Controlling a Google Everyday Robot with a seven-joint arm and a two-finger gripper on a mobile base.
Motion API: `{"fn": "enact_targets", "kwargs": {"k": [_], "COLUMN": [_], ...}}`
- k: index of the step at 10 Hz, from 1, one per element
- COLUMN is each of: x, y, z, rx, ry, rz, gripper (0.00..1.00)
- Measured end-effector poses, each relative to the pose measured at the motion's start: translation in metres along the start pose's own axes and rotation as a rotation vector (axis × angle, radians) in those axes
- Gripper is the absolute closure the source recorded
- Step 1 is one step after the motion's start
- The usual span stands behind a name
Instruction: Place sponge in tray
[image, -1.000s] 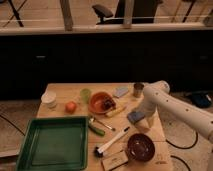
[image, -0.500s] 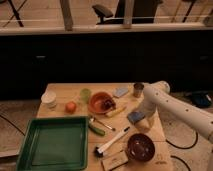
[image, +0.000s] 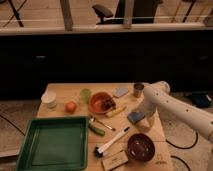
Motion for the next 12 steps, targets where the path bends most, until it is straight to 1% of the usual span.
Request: {"fn": "enact_targets", "kwargs": {"k": [12], "x": [0.0055], "y": [0.0054], "z": [-0.0028], "rx": [-0.002], "ry": [0.005], "rz": [-0.094], "gripper": [0.2]}}
